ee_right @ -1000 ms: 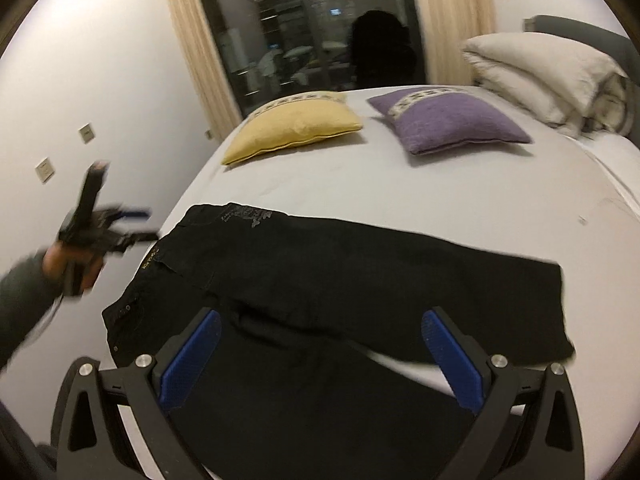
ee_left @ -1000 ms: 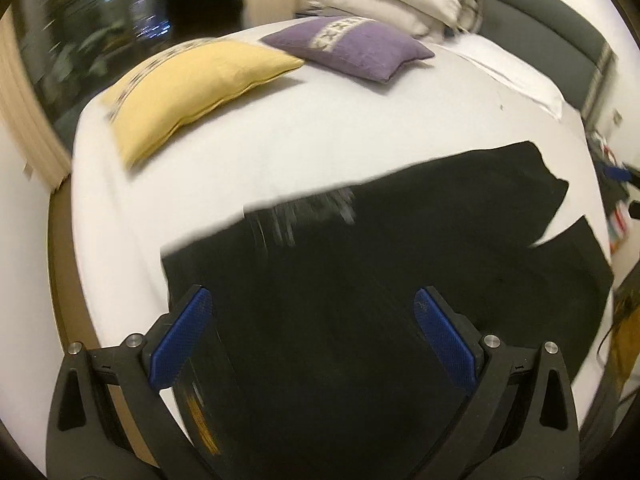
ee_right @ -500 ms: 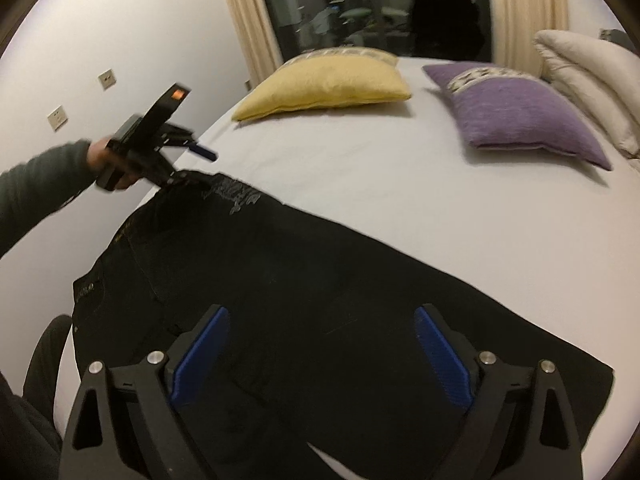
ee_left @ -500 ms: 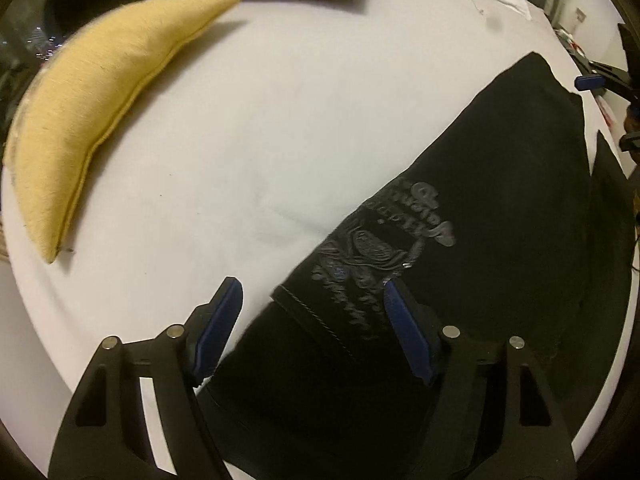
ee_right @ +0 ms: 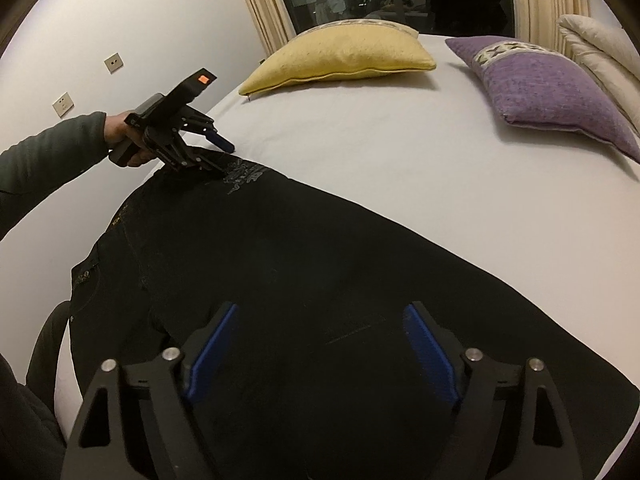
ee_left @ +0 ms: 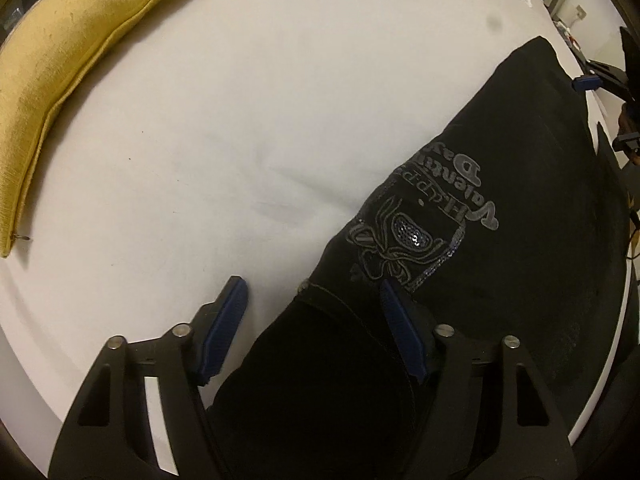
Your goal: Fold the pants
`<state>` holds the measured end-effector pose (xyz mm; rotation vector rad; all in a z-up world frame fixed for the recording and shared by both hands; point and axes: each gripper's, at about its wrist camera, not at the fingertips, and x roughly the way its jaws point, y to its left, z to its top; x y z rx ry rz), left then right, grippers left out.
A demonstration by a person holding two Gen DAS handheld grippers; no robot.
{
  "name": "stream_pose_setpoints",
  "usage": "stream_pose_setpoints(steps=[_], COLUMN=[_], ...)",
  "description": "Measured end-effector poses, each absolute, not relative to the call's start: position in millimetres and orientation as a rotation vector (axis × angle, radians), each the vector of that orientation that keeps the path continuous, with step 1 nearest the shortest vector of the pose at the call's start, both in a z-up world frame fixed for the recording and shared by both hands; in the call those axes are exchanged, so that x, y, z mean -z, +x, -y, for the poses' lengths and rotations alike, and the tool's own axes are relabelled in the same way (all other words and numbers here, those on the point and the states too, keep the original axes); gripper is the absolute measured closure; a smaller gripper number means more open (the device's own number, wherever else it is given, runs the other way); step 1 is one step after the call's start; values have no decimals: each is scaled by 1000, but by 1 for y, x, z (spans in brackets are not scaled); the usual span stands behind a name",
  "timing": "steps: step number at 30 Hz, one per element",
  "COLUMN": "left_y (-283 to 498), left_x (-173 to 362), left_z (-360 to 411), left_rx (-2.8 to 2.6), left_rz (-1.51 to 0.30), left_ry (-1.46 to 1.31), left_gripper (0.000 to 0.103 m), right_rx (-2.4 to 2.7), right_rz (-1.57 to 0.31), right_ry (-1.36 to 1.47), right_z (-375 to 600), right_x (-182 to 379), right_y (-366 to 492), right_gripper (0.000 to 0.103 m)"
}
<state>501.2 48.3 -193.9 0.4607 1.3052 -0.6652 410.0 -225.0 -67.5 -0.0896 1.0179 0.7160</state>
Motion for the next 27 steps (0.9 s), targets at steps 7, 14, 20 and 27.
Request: stream_pose_setpoints(steps=[7,14,20,27], left_y=[490,460,442,413], left_x=[195,171,145,131], left_z=[-34,-42,-47,-53], left_rx=[636,593,571,577], left_rz=[-1214,-1046,-935,-857], left_ry=[500,520,579,594], left_gripper=[95,96,96,96], right_rx=[-695,-684,-724,-788], right_rz=[-1011,-1010,-1034,-1058], right_ry=[-120,-155,-241,-429], right_z=[225,219,200,158], right_x=[65,68,79,86], right_y=[425,452,478,496], right_gripper=[24,26,26,38])
